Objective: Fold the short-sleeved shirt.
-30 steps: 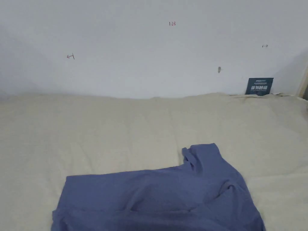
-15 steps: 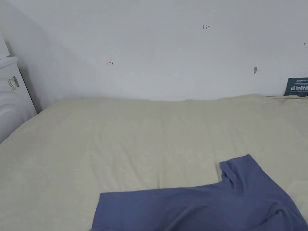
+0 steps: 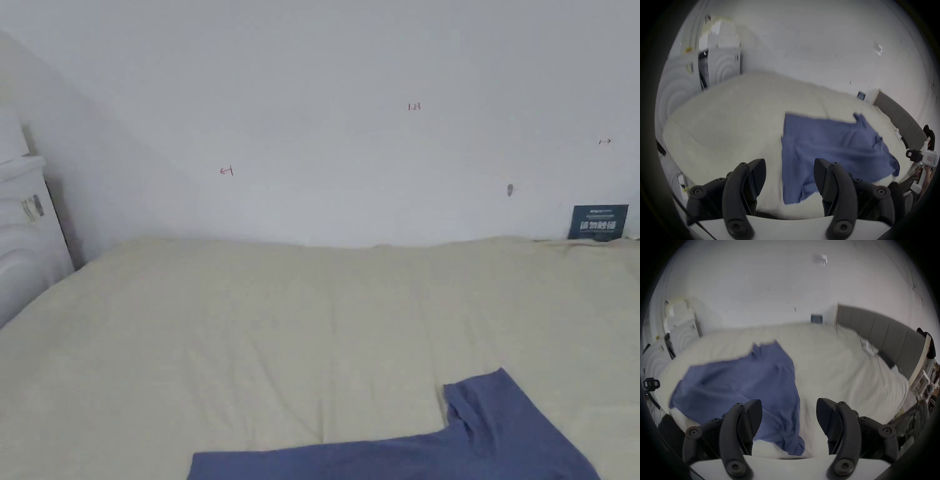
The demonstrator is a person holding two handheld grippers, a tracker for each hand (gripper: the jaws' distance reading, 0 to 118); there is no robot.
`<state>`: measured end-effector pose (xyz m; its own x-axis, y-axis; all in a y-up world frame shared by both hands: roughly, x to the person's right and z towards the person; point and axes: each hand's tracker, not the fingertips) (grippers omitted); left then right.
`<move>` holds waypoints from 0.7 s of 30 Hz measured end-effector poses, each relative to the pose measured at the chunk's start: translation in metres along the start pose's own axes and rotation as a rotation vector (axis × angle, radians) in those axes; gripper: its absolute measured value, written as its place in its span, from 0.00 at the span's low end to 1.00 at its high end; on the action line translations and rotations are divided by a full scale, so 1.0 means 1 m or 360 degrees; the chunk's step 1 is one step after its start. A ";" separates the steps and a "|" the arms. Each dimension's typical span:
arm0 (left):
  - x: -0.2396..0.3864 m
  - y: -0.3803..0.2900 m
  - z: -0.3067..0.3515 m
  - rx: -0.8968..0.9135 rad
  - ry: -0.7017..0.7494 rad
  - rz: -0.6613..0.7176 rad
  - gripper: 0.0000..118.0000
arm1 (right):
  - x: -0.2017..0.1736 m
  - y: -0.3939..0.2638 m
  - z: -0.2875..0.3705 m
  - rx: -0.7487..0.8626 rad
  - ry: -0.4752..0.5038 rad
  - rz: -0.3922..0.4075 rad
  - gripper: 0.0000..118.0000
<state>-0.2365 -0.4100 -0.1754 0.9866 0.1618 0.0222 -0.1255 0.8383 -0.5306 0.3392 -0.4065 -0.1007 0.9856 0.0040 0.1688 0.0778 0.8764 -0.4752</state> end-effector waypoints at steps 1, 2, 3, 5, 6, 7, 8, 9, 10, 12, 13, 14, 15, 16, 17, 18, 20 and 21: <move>0.005 0.012 0.010 0.0059 -0.0019 -0.0009 0.58 | -0.005 0.015 0.012 0.0048 0.0030 -0.0012 0.62; 0.012 0.024 0.018 0.0094 -0.0048 -0.0015 0.59 | -0.011 0.026 0.022 0.0104 0.0041 -0.0029 0.62; 0.018 0.033 0.027 0.0178 -0.0068 -0.0005 0.60 | -0.016 0.034 0.029 0.0137 0.0059 -0.0044 0.62; 0.031 0.046 0.043 0.0323 -0.0105 0.0029 0.62 | -0.028 0.047 0.041 0.0264 0.0126 -0.0064 0.62; 0.038 0.052 0.048 0.0376 -0.0149 0.0015 0.63 | -0.034 0.052 0.044 0.0283 0.0149 -0.0073 0.62; 0.044 0.056 0.053 0.0429 -0.0160 0.0007 0.64 | -0.039 0.057 0.047 0.0290 0.0194 -0.0068 0.62; 0.051 0.057 0.055 0.0467 -0.0150 -0.0009 0.67 | -0.045 0.060 0.049 0.0303 0.0209 -0.0071 0.62; 0.057 0.060 0.058 0.0477 -0.0161 -0.0040 0.69 | -0.047 0.061 0.046 0.0322 0.0206 -0.0078 0.62; 0.062 0.063 0.060 0.0471 -0.0178 -0.0060 0.69 | -0.051 0.062 0.047 0.0326 0.0209 -0.0072 0.62; 0.073 0.065 0.063 0.0505 -0.0189 -0.0115 0.69 | -0.060 0.064 0.047 0.0326 0.0226 -0.0054 0.62; 0.077 0.065 0.064 0.0502 -0.0209 -0.0141 0.68 | -0.064 0.064 0.046 0.0316 0.0241 -0.0048 0.62; 0.081 0.066 0.064 0.0488 -0.0215 -0.0154 0.64 | -0.067 0.064 0.046 0.0305 0.0263 -0.0043 0.62; 0.084 0.065 0.065 0.0490 -0.0215 -0.0160 0.59 | -0.071 0.063 0.046 0.0302 0.0273 -0.0041 0.62; 0.085 0.061 0.065 0.0499 -0.0225 -0.0169 0.51 | -0.075 0.062 0.046 0.0300 0.0274 -0.0044 0.62; 0.087 0.060 0.065 0.0489 -0.0224 -0.0174 0.33 | -0.077 0.060 0.046 0.0298 0.0280 -0.0051 0.58; 0.089 0.058 0.065 0.0477 -0.0224 -0.0180 0.18 | -0.079 0.059 0.046 0.0289 0.0297 -0.0053 0.47; 0.089 0.050 0.064 0.0474 -0.0245 -0.0163 0.10 | -0.085 0.054 0.046 0.0274 0.0320 -0.0080 0.08; 0.088 0.047 0.064 0.0442 -0.0259 -0.0142 0.06 | -0.085 0.053 0.045 0.0263 0.0338 -0.0084 0.03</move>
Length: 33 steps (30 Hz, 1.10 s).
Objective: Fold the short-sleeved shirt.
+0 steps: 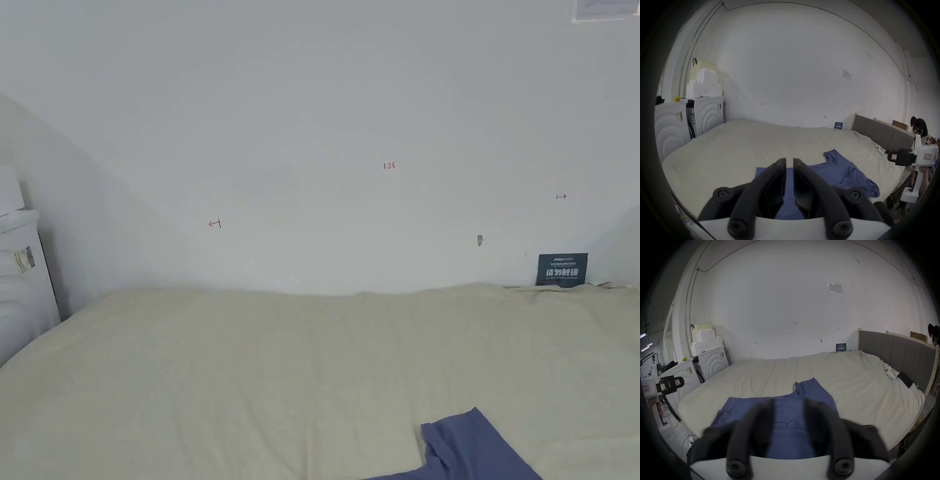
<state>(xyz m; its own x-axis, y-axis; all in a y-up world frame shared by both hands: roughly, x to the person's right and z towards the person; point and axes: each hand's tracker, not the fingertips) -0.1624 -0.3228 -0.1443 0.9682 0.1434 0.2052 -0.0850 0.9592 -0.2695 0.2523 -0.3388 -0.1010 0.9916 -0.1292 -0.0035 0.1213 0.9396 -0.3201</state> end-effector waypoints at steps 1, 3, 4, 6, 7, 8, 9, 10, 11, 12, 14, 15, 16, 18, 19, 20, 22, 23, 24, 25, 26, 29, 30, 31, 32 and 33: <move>-0.001 -0.004 0.000 -0.0025 -0.0017 0.0033 0.01 | -0.002 -0.003 -0.001 -0.0007 0.0012 -0.0015 0.03; -0.003 -0.011 0.001 -0.0074 -0.0034 0.0060 0.00 | -0.004 -0.007 -0.002 -0.0041 0.0035 -0.0044 0.03; -0.002 -0.015 0.003 -0.0062 0.0003 0.0056 0.00 | -0.005 -0.008 -0.003 -0.0044 0.0058 -0.0039 0.03; -0.005 -0.017 0.001 -0.0134 0.0009 0.0029 0.00 | -0.009 -0.009 -0.007 -0.0064 0.0041 -0.0027 0.03; -0.007 -0.018 -0.001 -0.0141 0.0044 0.0043 0.00 | -0.010 -0.009 -0.008 -0.0077 0.0039 -0.0018 0.03; -0.009 -0.019 -0.002 -0.0150 0.0033 0.0049 0.00 | -0.010 -0.010 -0.008 -0.0069 0.0036 -0.0018 0.03; -0.012 -0.019 -0.006 -0.0179 0.0030 0.0065 0.00 | -0.010 -0.010 -0.008 -0.0066 0.0046 -0.0023 0.03; -0.015 -0.020 -0.012 -0.0215 0.0045 0.0086 0.00 | -0.009 -0.010 -0.010 -0.0082 0.0062 -0.0052 0.03; -0.018 -0.021 -0.018 -0.0247 0.0070 0.0101 0.00 | -0.009 -0.011 -0.011 -0.0087 0.0071 -0.0080 0.03; -0.023 -0.023 -0.029 -0.0275 0.0076 0.0100 0.00 | -0.007 -0.013 -0.010 -0.0081 0.0078 -0.0094 0.03; -0.031 -0.027 -0.055 -0.0381 0.0129 0.0080 0.00 | -0.005 -0.019 -0.012 -0.0113 0.0075 -0.0110 0.03; -0.036 -0.029 -0.071 -0.0414 0.0105 0.0067 0.00 | -0.004 -0.023 -0.014 -0.0130 0.0076 -0.0112 0.03; -0.042 -0.030 -0.087 -0.0408 0.0091 0.0072 0.00 | -0.002 -0.026 -0.014 -0.0145 0.0075 -0.0117 0.03; -0.053 -0.031 -0.128 -0.0513 0.0121 0.0050 0.00 | 0.003 -0.032 -0.022 -0.0219 0.0074 -0.0145 0.03; -0.058 -0.032 -0.150 -0.0544 0.0139 0.0018 0.00 | 0.006 -0.035 -0.027 -0.0236 0.0064 -0.0159 0.03; -0.064 -0.034 -0.170 -0.0544 0.0159 0.0023 0.00 | 0.009 -0.038 -0.030 -0.0254 0.0058 -0.0170 0.03; -0.078 -0.039 -0.216 -0.0649 0.0167 0.0028 0.12 | 0.014 -0.042 -0.039 -0.0298 0.0045 -0.0200 0.03; -0.081 -0.043 -0.233 -0.0654 0.0196 0.0054 0.37 | 0.016 -0.043 -0.042 -0.0306 0.0040 -0.0209 0.03; -0.086 -0.048 -0.252 -0.0680 0.0216 0.0018 0.62 | 0.018 -0.043 -0.045 -0.0332 0.0033 -0.0218 0.03; -0.092 -0.054 -0.270 -0.0750 0.0216 -0.0011 0.78 | 0.020 -0.044 -0.049 -0.0355 0.0029 -0.0223 0.03; -0.095 -0.060 -0.286 -0.0824 0.0260 -0.0038 0.82 | 0.022 -0.045 -0.052 -0.0363 0.0024 -0.0219 0.03; -0.104 -0.069 -0.316 -0.0882 0.0270 0.0011 0.81 | 0.029 -0.048 -0.060 -0.0421 -0.0001 -0.0216 0.03; -0.106 -0.071 -0.325 -0.0891 0.0265 0.0026 0.81 | 0.031 -0.048 -0.063 -0.0436 -0.0011 -0.0220 0.03; -0.107 -0.073 -0.333 -0.0922 0.0266 0.0022 0.81 | 0.033 -0.049 -0.064 -0.0449 -0.0021 -0.0227 0.03; -0.109 -0.075 -0.341 -0.0932 0.0268 0.0020 0.81 | 0.035 -0.048 -0.065 -0.0461 -0.0024 -0.0236 0.03; -0.111 -0.079 -0.349 -0.0936 0.0259 0.0026 0.81 | 0.037 -0.049 -0.066 -0.0471 -0.0028 -0.0246 0.03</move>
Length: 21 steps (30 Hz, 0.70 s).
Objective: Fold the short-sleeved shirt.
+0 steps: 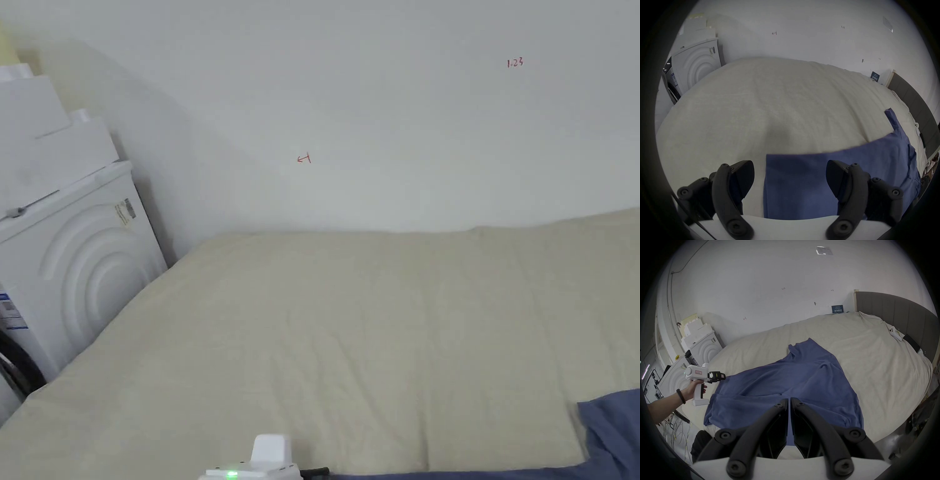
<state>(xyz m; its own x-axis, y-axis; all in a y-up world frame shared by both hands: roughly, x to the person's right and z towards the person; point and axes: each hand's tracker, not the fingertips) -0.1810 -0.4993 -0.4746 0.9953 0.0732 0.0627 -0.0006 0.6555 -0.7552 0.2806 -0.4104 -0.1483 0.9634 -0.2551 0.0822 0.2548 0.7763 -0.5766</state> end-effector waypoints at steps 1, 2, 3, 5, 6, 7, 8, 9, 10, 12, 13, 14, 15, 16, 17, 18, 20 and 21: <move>-0.001 0.003 -0.009 -0.0030 0.0015 0.0006 0.81 | 0.002 0.000 -0.001 -0.0006 -0.0007 -0.0014 0.03; 0.001 0.003 -0.014 -0.0082 0.0018 0.0031 0.81 | 0.004 0.001 -0.002 -0.0013 -0.0013 -0.0024 0.03; 0.002 0.002 -0.021 -0.0111 0.0034 0.0042 0.82 | 0.006 0.000 -0.003 -0.0021 -0.0023 -0.0027 0.03; 0.012 0.000 -0.020 -0.0097 0.0061 -0.0023 0.85 | 0.009 -0.001 -0.004 -0.0032 -0.0062 -0.0025 0.03; 0.013 -0.001 -0.021 -0.0083 0.0102 -0.0091 0.82 | 0.010 -0.001 -0.005 -0.0040 -0.0071 -0.0028 0.03; 0.016 -0.002 -0.018 -0.0085 0.0145 -0.0124 0.75 | 0.011 -0.003 -0.005 -0.0041 -0.0073 -0.0036 0.03; 0.021 -0.004 -0.013 -0.0070 0.0155 -0.0135 0.65 | 0.012 -0.004 -0.007 -0.0043 -0.0070 -0.0051 0.03; 0.026 -0.005 -0.011 -0.0052 0.0143 -0.0204 0.54 | 0.013 -0.004 -0.009 -0.0048 -0.0066 -0.0062 0.03; 0.029 -0.008 -0.008 -0.0033 0.0110 -0.0255 0.36 | 0.014 -0.004 -0.012 -0.0059 -0.0054 -0.0066 0.03; 0.043 -0.014 -0.007 -0.0027 0.0122 -0.0317 0.17 | 0.013 -0.003 -0.018 -0.0065 -0.0062 -0.0043 0.03; 0.046 -0.017 -0.010 -0.0053 0.0084 -0.0313 0.16 | 0.014 0.001 -0.022 -0.0066 -0.0063 -0.0031 0.04; 0.043 -0.020 -0.018 -0.0067 0.0084 -0.0300 0.16 | 0.017 0.006 -0.027 -0.0060 -0.0051 -0.0009 0.08; 0.041 -0.020 -0.021 -0.0075 0.0094 -0.0281 0.16 | 0.022 0.015 -0.035 -0.0049 -0.0038 0.0017 0.10; 0.038 -0.018 -0.022 -0.0084 0.0084 -0.0261 0.16 | 0.025 0.026 -0.043 -0.0039 -0.0045 0.0067 0.18; 0.035 -0.016 -0.021 -0.0102 0.0068 -0.0188 0.16 | 0.031 0.043 -0.056 -0.0047 -0.0076 0.0152 0.41; 0.032 -0.013 -0.020 -0.0113 0.0056 -0.0136 0.16 | 0.037 0.058 -0.071 -0.0062 -0.0111 0.0192 0.59; 0.028 -0.012 -0.023 -0.0127 0.0038 -0.0176 0.16 | 0.060 0.093 -0.114 -0.0132 -0.0133 0.0205 0.73; 0.027 -0.012 -0.024 -0.0136 0.0031 -0.0170 0.16 | 0.072 0.108 -0.135 -0.0197 -0.0146 0.0182 0.73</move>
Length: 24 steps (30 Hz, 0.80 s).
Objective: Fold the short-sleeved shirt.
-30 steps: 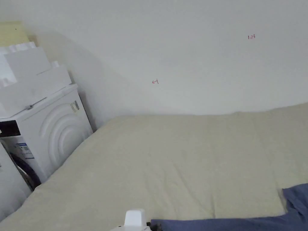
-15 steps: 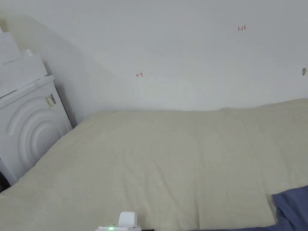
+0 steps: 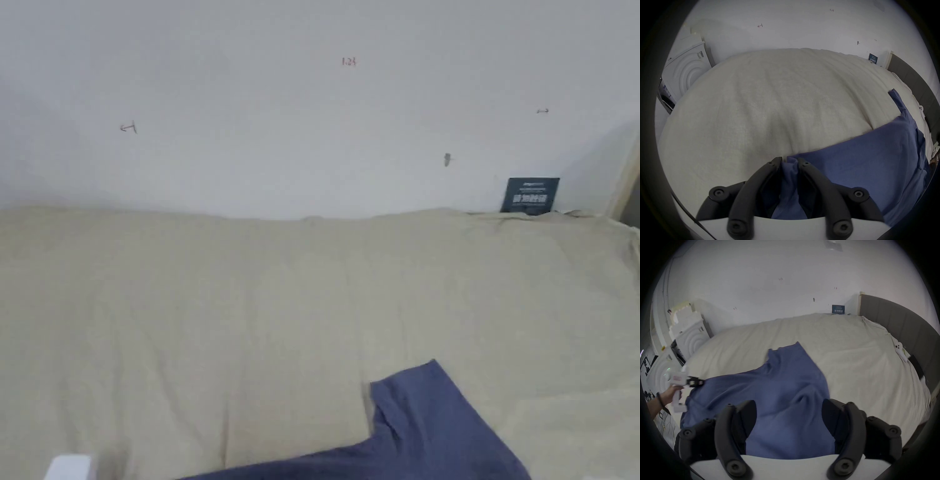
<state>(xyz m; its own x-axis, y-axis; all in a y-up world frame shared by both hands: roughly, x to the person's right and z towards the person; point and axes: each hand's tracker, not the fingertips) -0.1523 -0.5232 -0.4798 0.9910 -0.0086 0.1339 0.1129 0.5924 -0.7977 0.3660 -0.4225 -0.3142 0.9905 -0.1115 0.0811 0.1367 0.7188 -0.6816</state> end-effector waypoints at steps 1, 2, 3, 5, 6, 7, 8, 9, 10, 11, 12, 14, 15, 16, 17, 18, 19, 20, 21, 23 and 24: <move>0.002 0.004 0.003 -0.0014 -0.0005 0.0020 0.16 | 0.010 0.016 -0.021 -0.0043 -0.0019 -0.0029 0.73; 0.000 0.006 0.002 -0.0034 -0.0013 0.0041 0.16 | 0.025 0.030 -0.045 -0.0072 -0.0033 -0.0067 0.73; -0.002 0.009 0.001 -0.0029 0.0017 0.0029 0.16 | 0.036 0.043 -0.069 -0.0134 -0.0037 -0.0101 0.73; 0.002 0.014 0.002 -0.0064 0.0014 0.0025 0.16 | 0.050 0.062 -0.110 -0.0267 -0.0104 -0.0156 0.72; 0.001 0.015 0.001 -0.0082 0.0012 0.0015 0.16 | 0.056 0.067 -0.129 -0.0282 -0.0131 -0.0131 0.72; 0.000 0.016 0.000 -0.0091 0.0009 0.0018 0.16 | 0.057 0.071 -0.143 -0.0302 -0.0120 -0.0106 0.69; -0.001 0.016 -0.001 -0.0104 -0.0003 0.0037 0.16 | 0.057 0.074 -0.157 -0.0360 -0.0123 -0.0064 0.56; 0.003 0.016 0.004 -0.0108 -0.0010 0.0053 0.16 | 0.056 0.072 -0.168 -0.0400 -0.0131 -0.0067 0.51; 0.002 0.016 0.004 -0.0106 -0.0016 0.0066 0.16 | 0.055 0.069 -0.176 -0.0435 -0.0125 -0.0064 0.44; 0.002 0.015 0.005 -0.0102 -0.0020 0.0072 0.16 | 0.052 0.062 -0.181 -0.0463 -0.0141 -0.0066 0.38; 0.002 0.013 0.006 -0.0100 -0.0027 0.0080 0.16 | 0.048 0.056 -0.181 -0.0448 -0.0170 -0.0071 0.24; 0.006 0.011 0.010 -0.0078 -0.0028 0.0065 0.16 | 0.044 0.051 -0.171 -0.0365 -0.0163 -0.0067 0.16; 0.006 0.008 0.011 -0.0062 -0.0026 0.0060 0.16 | 0.047 0.051 -0.171 -0.0353 -0.0047 -0.0141 0.02; 0.007 0.007 0.013 -0.0050 -0.0026 0.0070 0.16 | 0.048 0.051 -0.171 -0.0387 -0.0005 -0.0182 0.01; 0.003 0.009 0.009 -0.0034 -0.0026 0.0071 0.16 | 0.050 0.052 -0.170 -0.0369 -0.0062 -0.0188 0.01; 0.002 0.008 0.011 -0.0014 -0.0038 0.0067 0.16 | 0.050 0.052 -0.165 -0.0355 -0.0037 -0.0180 0.01; -0.002 0.008 0.015 0.0006 -0.0060 0.0083 0.16 | 0.051 0.051 -0.161 -0.0318 0.0013 -0.0188 0.01; -0.006 0.008 0.023 0.0030 -0.0096 0.0133 0.15 | 0.052 0.052 -0.154 -0.0332 0.0008 -0.0202 0.01; -0.011 0.008 0.030 0.0061 -0.0132 0.0165 0.12 | 0.052 0.053 -0.144 -0.0311 0.0044 -0.0214 0.01; -0.015 0.004 0.052 0.0063 -0.0150 0.0173 0.08 | 0.049 0.055 -0.117 -0.0212 0.0102 -0.0193 0.01; -0.017 0.000 0.067 0.0129 -0.0212 0.0201 0.07 | 0.049 0.055 -0.101 -0.0169 0.0119 -0.0213 0.01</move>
<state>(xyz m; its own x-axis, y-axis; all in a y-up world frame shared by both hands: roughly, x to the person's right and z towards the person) -0.1737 -0.4691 -0.4428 0.9779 0.1734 0.1165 -0.0234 0.6449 -0.7639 0.4206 -0.4579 -0.4210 0.9590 -0.2546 0.1245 0.2604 0.6183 -0.7416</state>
